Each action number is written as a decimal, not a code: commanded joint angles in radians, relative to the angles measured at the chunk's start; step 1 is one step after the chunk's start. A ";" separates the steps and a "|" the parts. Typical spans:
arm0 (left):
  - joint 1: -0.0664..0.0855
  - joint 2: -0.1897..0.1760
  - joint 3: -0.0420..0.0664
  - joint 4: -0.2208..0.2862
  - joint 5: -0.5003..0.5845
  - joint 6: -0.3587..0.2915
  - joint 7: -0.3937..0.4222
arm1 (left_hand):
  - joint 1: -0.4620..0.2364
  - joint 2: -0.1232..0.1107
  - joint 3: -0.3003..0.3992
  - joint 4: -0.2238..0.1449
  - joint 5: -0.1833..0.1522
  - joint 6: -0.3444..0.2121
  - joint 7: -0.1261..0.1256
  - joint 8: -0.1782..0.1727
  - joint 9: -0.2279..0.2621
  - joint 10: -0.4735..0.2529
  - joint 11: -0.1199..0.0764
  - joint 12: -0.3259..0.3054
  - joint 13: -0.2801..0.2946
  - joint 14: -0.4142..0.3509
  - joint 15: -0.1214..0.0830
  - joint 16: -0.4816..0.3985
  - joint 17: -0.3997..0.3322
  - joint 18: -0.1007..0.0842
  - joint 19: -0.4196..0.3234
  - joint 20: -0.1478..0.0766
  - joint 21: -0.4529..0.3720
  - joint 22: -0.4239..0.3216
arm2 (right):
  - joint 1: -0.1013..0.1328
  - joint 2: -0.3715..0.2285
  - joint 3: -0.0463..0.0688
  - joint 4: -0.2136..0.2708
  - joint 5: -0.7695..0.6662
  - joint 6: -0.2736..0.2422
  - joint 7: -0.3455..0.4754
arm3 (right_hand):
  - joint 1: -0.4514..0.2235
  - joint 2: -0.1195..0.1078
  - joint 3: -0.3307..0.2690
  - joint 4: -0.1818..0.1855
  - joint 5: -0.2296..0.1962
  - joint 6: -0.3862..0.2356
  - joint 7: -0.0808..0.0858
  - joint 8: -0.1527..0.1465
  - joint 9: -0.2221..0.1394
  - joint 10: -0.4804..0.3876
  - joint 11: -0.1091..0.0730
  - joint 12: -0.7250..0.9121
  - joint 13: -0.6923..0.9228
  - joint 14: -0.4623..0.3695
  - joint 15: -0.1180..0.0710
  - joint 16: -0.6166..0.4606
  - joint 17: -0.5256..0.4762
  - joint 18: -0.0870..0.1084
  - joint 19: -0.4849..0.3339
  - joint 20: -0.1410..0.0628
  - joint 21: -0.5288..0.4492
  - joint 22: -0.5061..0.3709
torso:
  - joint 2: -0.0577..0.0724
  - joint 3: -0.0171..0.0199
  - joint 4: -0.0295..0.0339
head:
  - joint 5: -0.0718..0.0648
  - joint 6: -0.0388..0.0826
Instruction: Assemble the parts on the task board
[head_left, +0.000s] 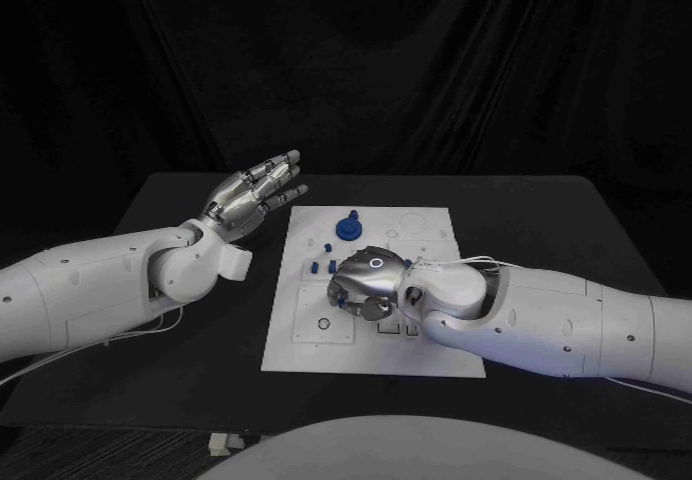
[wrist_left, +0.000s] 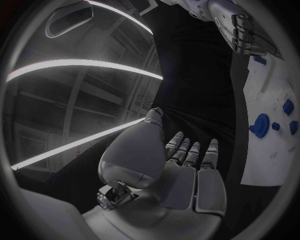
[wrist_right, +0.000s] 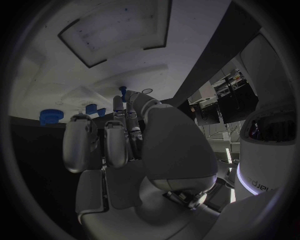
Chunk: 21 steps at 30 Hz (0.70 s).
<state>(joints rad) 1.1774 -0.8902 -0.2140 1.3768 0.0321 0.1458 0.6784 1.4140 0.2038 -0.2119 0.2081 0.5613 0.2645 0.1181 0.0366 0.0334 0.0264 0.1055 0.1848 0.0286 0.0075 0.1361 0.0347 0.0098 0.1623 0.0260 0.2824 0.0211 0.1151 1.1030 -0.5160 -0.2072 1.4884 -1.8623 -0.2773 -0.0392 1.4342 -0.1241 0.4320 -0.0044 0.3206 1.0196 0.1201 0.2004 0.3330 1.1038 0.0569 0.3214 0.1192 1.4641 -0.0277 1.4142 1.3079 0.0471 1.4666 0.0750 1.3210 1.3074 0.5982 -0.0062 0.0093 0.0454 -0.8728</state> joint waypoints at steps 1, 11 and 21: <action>-0.002 0.002 0.001 0.000 0.006 0.018 0.090 | 0.009 -0.002 0.002 -0.002 0.007 0.004 0.002 0.007 0.001 -0.001 0.005 0.005 -0.001 0.000 0.010 0.007 0.001 0.016 0.003 0.006 0.000 0.002 | -0.003 -0.002 0.000 0.000 -0.008 0.011 -0.017 | 0.003 -0.005 0.001 -0.007 0.004 -0.007 0.003 -0.004 -0.001 -0.001 0.003 -0.004 -0.001 0.056 0.008 -0.001 0.021 0.008 0.018 0.007 -0.004 0.191 | 0.000 -0.0003 0.0000 | -0.001 0.000; -0.003 0.004 0.001 -0.001 0.006 0.025 0.085 | 0.010 -0.001 0.002 -0.003 0.007 0.006 0.003 0.007 0.002 -0.001 0.005 0.004 -0.001 0.000 0.012 0.007 0.001 0.016 0.003 0.007 0.000 0.002 | -0.004 -0.005 0.000 -0.002 -0.008 0.026 -0.029 | 0.000 -0.006 0.002 -0.008 0.002 -0.015 0.003 -0.011 -0.004 -0.010 0.005 -0.009 -0.001 0.054 0.008 -0.002 0.020 0.009 0.016 0.008 -0.006 0.190 | 0.000 -0.0004 -0.0004 | 0.000 0.000; -0.004 0.005 0.001 -0.002 0.006 0.029 0.082 | 0.012 0.002 0.005 -0.005 0.008 0.016 0.009 0.010 0.003 -0.002 0.006 0.003 -0.001 0.001 0.015 0.007 0.001 0.015 0.004 0.007 0.000 0.002 | -0.004 -0.004 0.000 -0.005 -0.008 0.051 -0.044 | -0.029 -0.028 0.010 0.000 -0.033 -0.142 -0.040 -0.094 -0.040 -0.104 0.028 -0.053 -0.012 0.047 0.008 -0.011 0.007 0.014 0.004 0.010 -0.028 0.183 | 0.000 -0.0001 -0.0001 | 0.002 0.000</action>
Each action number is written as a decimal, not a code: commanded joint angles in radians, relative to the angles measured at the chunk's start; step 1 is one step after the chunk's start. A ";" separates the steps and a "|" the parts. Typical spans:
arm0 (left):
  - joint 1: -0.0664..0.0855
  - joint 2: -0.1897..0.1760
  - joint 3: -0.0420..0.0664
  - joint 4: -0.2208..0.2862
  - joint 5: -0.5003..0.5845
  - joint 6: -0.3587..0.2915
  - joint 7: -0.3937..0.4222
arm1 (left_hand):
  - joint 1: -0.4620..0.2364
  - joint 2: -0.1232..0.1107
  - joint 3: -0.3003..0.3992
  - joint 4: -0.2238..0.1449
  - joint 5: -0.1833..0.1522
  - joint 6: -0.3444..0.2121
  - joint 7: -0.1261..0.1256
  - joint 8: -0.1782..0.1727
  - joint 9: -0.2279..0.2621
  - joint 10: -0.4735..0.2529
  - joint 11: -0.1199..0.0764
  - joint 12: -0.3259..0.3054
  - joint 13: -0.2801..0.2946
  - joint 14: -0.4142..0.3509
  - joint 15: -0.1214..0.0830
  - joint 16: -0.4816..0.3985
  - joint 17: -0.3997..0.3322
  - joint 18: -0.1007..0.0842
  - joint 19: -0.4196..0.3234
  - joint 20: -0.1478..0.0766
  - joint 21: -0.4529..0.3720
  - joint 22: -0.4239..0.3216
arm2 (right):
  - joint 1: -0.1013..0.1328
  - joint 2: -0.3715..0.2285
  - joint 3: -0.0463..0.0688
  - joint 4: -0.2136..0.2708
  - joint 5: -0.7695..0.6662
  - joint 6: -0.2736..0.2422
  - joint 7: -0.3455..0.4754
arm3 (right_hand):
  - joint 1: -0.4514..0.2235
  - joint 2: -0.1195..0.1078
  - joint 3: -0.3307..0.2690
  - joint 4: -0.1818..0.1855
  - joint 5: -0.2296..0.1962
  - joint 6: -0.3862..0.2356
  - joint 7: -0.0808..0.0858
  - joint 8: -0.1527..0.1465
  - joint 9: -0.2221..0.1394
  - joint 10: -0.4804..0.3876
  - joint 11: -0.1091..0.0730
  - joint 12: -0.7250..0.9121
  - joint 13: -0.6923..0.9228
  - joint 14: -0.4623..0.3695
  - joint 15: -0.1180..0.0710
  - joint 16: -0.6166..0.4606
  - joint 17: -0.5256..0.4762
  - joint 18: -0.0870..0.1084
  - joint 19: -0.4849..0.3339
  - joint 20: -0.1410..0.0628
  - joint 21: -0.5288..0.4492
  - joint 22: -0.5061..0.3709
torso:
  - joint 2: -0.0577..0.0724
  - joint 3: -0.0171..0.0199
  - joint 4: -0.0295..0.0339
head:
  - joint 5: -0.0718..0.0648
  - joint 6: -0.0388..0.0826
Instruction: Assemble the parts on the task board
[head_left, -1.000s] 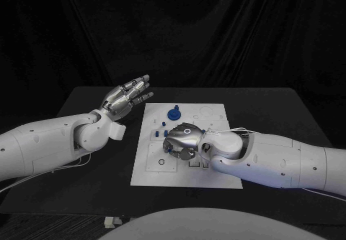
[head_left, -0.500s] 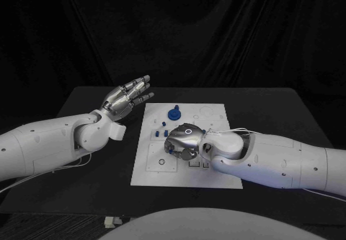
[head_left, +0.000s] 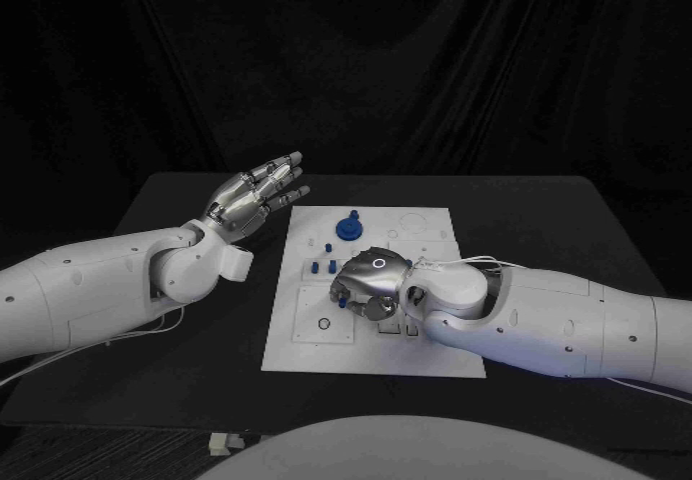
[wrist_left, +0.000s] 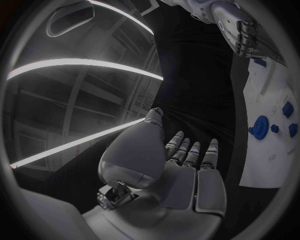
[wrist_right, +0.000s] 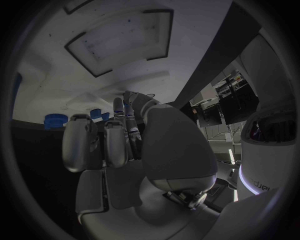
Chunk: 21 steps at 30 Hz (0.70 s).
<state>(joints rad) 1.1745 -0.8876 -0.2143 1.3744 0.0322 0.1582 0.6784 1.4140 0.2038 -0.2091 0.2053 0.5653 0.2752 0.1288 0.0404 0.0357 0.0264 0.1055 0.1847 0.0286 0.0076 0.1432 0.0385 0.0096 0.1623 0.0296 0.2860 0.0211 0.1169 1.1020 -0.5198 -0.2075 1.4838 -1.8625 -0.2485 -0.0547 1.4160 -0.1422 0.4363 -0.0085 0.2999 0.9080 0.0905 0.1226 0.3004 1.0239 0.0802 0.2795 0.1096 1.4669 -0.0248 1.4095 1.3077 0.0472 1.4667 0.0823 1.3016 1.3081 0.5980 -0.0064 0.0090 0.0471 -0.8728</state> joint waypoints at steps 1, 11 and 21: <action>-0.001 0.002 0.001 0.000 0.006 0.017 0.082 | 0.012 0.002 0.002 -0.002 0.004 0.005 -0.002 0.006 0.001 -0.002 0.006 0.003 -0.001 0.000 0.007 0.004 0.001 0.015 0.000 0.004 0.000 0.000 | -0.003 0.000 0.000 -0.001 -0.008 0.023 -0.029 | -0.012 -0.011 0.006 0.005 -0.014 -0.036 -0.012 -0.019 -0.009 -0.027 0.005 -0.012 -0.003 0.044 0.005 -0.006 0.006 0.014 0.004 0.002 -0.007 0.182 | 0.000 0.0000 0.0001 | 0.001 0.000; -0.002 0.003 0.001 -0.002 0.006 0.019 0.080 | 0.012 0.002 0.003 -0.003 0.004 0.009 0.000 0.007 0.002 -0.002 0.006 0.003 -0.001 0.000 0.008 0.004 0.001 0.015 0.000 0.004 0.000 0.001 | -0.003 -0.002 0.000 -0.001 -0.008 0.016 -0.042 | -0.027 -0.022 -0.026 0.024 -0.075 -0.165 -0.065 -0.058 -0.063 -0.108 0.011 -0.033 -0.009 0.039 0.004 -0.011 -0.003 0.018 -0.005 0.001 -0.027 0.176 | 0.000 -0.0001 0.0005 | 0.001 0.000; -0.002 -0.002 0.001 0.000 0.006 0.016 0.078 | 0.013 0.002 0.004 -0.003 0.004 0.015 0.002 0.009 0.002 -0.002 0.006 0.003 -0.001 0.000 0.009 0.004 0.001 0.015 0.000 0.004 0.001 0.001 | 0.012 -0.058 0.000 0.025 -0.022 -0.091 -0.060 | 0.004 -0.020 -0.174 0.086 -0.128 -0.195 -0.085 -0.047 -0.122 -0.297 0.012 -0.087 -0.045 0.030 0.004 -0.025 -0.025 0.026 -0.019 0.003 -0.071 0.165 | 0.000 0.0003 0.0004 | 0.010 0.000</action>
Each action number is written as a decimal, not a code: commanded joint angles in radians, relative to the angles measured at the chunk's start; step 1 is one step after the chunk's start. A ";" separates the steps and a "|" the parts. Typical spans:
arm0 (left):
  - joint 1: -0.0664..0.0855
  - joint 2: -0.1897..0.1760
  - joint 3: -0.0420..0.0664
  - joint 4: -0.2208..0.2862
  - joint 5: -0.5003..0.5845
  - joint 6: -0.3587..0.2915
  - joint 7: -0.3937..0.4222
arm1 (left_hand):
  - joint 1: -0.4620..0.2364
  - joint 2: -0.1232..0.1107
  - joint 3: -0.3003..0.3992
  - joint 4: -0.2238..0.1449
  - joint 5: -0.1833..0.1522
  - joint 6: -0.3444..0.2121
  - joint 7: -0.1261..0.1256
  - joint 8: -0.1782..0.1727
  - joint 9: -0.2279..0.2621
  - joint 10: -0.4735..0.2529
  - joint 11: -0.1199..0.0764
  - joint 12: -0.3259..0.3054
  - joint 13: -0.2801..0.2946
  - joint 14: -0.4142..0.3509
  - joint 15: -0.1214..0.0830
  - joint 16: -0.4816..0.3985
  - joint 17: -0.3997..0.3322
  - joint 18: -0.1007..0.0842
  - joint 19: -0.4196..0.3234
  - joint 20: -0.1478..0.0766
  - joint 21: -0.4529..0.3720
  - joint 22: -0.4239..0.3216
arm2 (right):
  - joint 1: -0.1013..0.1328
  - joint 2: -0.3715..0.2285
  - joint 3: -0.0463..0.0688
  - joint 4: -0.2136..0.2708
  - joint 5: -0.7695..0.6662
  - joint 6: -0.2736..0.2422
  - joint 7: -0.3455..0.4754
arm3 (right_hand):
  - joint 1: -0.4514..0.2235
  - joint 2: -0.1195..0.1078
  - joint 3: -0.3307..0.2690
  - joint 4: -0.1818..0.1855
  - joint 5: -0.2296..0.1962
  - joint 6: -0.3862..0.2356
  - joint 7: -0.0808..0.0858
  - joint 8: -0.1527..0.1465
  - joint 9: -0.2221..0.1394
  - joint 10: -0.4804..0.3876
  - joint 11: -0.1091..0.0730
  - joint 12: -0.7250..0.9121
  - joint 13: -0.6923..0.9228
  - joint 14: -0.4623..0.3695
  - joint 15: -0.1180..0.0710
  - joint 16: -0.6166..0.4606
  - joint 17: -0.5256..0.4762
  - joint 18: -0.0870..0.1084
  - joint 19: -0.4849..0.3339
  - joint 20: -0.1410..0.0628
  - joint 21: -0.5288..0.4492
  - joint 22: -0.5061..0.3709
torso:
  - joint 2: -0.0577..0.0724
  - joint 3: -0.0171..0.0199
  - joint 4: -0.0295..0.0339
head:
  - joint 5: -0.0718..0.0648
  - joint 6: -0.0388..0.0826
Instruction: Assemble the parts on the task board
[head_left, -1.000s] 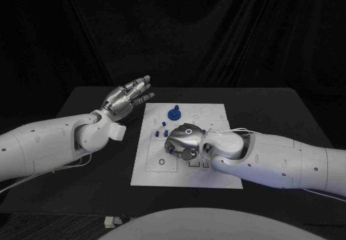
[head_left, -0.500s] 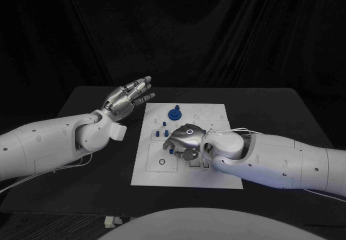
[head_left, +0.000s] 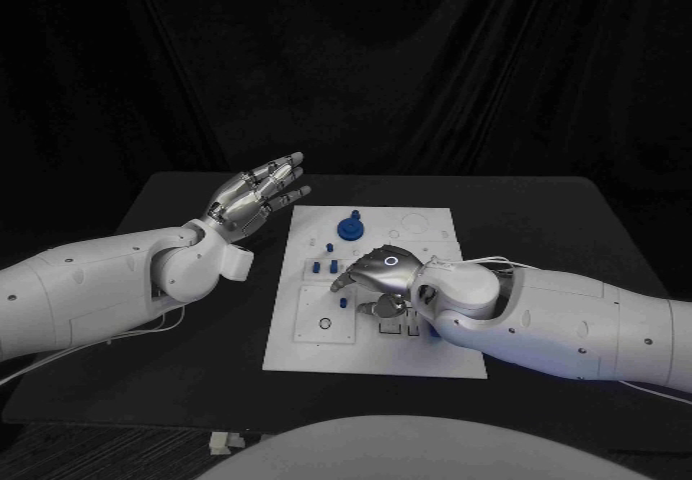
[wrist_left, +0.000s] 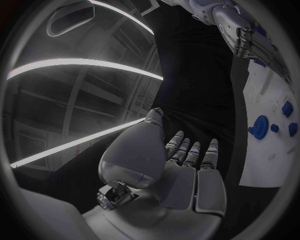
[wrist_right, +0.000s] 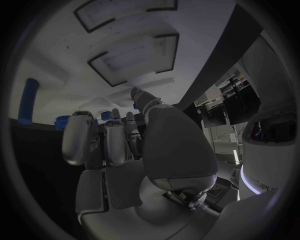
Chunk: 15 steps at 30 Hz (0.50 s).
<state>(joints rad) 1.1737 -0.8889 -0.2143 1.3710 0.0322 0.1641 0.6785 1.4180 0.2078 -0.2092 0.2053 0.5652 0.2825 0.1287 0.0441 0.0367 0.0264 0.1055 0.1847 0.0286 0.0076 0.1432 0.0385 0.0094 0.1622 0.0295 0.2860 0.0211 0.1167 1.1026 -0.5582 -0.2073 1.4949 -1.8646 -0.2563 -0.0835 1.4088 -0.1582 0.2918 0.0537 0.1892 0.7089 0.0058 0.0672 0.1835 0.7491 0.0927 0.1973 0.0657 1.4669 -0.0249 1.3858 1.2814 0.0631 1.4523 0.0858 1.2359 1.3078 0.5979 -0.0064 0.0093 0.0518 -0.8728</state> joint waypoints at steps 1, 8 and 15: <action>-0.001 -0.002 0.001 0.004 0.006 0.010 0.078 | 0.009 -0.002 0.004 -0.004 0.004 0.010 0.002 0.005 0.002 -0.002 0.006 0.004 -0.001 0.001 0.009 0.004 0.001 0.015 0.001 0.004 0.001 0.002 | 0.019 -0.032 0.000 0.023 -0.021 -0.103 -0.029 | 0.017 -0.008 -0.068 0.080 -0.034 0.016 -0.002 0.012 -0.012 -0.027 -0.001 0.001 0.000 0.039 0.005 0.009 0.013 0.009 0.003 -0.002 0.001 0.167 | 0.000 0.0003 0.0002 | 0.006 0.000; -0.001 -0.004 0.001 0.005 0.006 0.008 0.075 | 0.009 -0.002 0.004 -0.004 0.004 0.012 0.003 0.006 0.002 -0.002 0.006 0.004 -0.001 0.001 0.009 0.005 0.001 0.015 0.001 0.004 0.001 0.002 | 0.114 -0.125 0.000 0.085 0.019 -0.131 -0.023 | -0.085 -0.068 -0.242 0.245 -0.077 0.055 -0.009 0.016 -0.033 -0.015 0.004 0.008 -0.001 0.057 0.003 0.040 0.056 0.000 0.029 -0.003 0.045 0.179 | -0.002 -0.0003 -0.0002 | 0.008 0.000; -0.001 0.000 0.001 0.002 0.006 0.007 0.086 | 0.011 0.003 0.007 -0.005 0.009 0.023 0.004 0.010 0.003 -0.003 0.002 0.006 0.000 0.002 0.018 0.009 0.002 0.014 0.002 0.005 0.001 0.003 | 0.180 -0.194 0.000 0.101 0.062 -0.046 -0.028 | -0.150 -0.101 -0.270 0.247 -0.085 0.078 -0.038 0.019 -0.036 -0.010 0.007 0.002 -0.001 0.058 0.005 0.041 0.057 0.000 0.030 -0.003 0.043 0.179 | -0.002 0.0006 0.0018 | -0.002 0.000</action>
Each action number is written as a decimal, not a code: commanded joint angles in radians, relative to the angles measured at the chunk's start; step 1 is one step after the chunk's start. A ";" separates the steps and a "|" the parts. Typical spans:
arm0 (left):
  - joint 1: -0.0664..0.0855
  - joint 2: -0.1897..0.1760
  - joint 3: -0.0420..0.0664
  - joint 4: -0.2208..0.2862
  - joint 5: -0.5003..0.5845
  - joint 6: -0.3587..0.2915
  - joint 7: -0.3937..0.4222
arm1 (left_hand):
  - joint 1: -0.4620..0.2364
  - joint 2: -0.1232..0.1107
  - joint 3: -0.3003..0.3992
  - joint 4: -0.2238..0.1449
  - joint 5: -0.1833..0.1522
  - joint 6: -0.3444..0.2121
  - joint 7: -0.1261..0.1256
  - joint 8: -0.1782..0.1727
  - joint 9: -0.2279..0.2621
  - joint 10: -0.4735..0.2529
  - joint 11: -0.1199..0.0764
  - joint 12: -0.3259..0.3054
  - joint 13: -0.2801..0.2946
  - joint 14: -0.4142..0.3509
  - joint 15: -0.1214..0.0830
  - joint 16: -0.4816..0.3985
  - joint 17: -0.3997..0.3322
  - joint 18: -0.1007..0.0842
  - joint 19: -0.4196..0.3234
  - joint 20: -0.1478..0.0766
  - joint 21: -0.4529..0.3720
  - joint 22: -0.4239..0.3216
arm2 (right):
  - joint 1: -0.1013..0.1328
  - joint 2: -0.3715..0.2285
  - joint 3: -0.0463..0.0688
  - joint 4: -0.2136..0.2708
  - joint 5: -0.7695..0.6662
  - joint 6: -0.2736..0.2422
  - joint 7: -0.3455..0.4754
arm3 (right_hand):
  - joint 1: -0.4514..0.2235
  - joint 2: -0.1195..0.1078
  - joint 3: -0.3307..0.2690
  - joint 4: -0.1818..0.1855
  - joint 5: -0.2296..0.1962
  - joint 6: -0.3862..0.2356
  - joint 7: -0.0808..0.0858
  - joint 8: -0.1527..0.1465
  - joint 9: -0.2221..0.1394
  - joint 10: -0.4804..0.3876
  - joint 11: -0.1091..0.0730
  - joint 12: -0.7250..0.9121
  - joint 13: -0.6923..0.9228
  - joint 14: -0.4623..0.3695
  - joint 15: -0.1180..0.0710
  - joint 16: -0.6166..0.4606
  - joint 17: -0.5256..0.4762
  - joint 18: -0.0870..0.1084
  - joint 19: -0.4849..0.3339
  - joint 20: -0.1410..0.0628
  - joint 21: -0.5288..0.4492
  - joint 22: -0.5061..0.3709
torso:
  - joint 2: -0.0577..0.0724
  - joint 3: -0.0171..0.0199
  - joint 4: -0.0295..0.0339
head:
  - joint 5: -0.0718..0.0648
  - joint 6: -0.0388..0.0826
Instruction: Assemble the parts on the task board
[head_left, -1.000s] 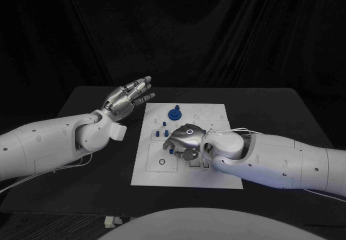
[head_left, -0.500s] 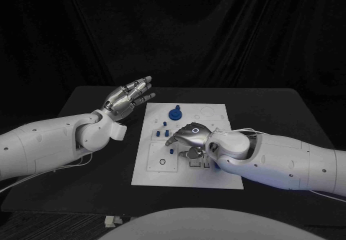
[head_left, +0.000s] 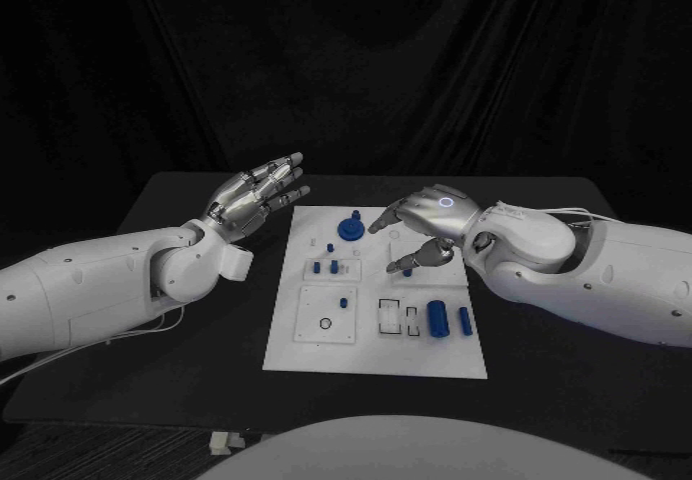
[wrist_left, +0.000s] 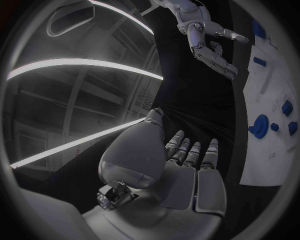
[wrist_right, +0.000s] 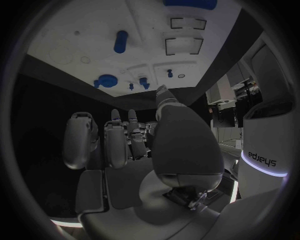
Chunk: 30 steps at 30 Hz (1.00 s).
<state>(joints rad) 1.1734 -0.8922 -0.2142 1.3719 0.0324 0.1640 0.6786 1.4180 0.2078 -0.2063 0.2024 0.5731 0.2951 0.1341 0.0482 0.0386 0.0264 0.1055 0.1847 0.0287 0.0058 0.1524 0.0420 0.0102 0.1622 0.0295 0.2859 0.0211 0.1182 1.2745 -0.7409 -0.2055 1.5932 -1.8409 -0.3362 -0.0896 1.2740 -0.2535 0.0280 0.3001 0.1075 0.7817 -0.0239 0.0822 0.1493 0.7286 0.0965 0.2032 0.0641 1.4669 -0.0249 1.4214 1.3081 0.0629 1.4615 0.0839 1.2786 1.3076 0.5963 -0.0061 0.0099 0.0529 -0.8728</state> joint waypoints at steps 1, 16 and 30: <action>-0.001 0.005 0.001 0.001 0.006 0.008 0.088 | 0.011 0.003 0.005 -0.002 0.002 0.013 -0.001 0.007 0.001 -0.003 0.001 0.006 -0.001 0.004 0.009 0.007 0.002 0.014 0.002 0.005 0.001 0.003 | 0.012 -0.017 -0.002 -0.002 0.042 0.046 -0.023 | -0.015 -0.006 -0.006 0.001 -0.003 0.005 -0.009 0.003 -0.002 0.011 0.003 -0.004 0.001 0.058 0.005 0.006 0.031 0.001 0.021 -0.001 0.000 0.179 | 0.000 0.0005 0.0008 | -0.002 0.000; -0.001 0.013 0.001 -0.003 0.006 0.010 0.092 | 0.017 0.008 0.011 -0.006 0.010 0.010 -0.003 0.007 0.000 -0.004 0.000 0.006 -0.001 0.005 0.013 0.009 0.002 0.014 0.006 0.006 0.003 0.009 | -0.031 -0.020 -0.002 -0.086 0.055 0.134 -0.020 | 0.020 0.068 0.057 -0.006 0.053 0.053 0.019 0.002 -0.011 0.136 0.007 0.008 0.003 0.060 0.012 0.014 0.035 -0.003 0.030 0.006 0.020 0.185 | 0.003 0.0002 -0.0010 | -0.004 0.000; -0.001 0.015 0.001 -0.005 0.006 0.012 0.089 | 0.022 0.011 0.016 -0.010 0.016 0.015 0.002 0.008 0.001 -0.003 0.005 0.011 0.000 0.004 0.012 0.010 0.002 0.013 0.006 0.006 0.003 0.008 | -0.076 0.015 -0.002 -0.138 0.071 0.087 0.035 | 0.143 0.128 0.109 -0.079 0.230 0.115 0.052 0.013 0.005 0.229 -0.008 0.019 0.014 0.058 0.002 0.012 0.025 -0.004 0.028 -0.003 0.023 0.185 | 0.002 0.0005 -0.0006 | -0.004 0.000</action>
<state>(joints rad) 1.1730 -0.8801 -0.2143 1.3667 0.0324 0.1650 0.6786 1.4304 0.2202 -0.1952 0.1914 0.5823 0.3040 0.1322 0.0520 0.0385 0.0264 0.1055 0.1888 0.0287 0.0129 0.1593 0.0464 0.0115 0.1621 0.0331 0.2895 0.0211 0.1255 1.2007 -0.7268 -0.2081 1.4581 -1.7792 -0.2266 -0.0767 1.4075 -0.1246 0.1368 0.2267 0.3287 0.8895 0.0255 0.0940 0.1536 0.9489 0.0875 0.2179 0.0772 1.4659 -0.0183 1.4343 1.3078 0.0627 1.4614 0.0839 1.2960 1.3074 0.5991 -0.0058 0.0093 0.0498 -0.8728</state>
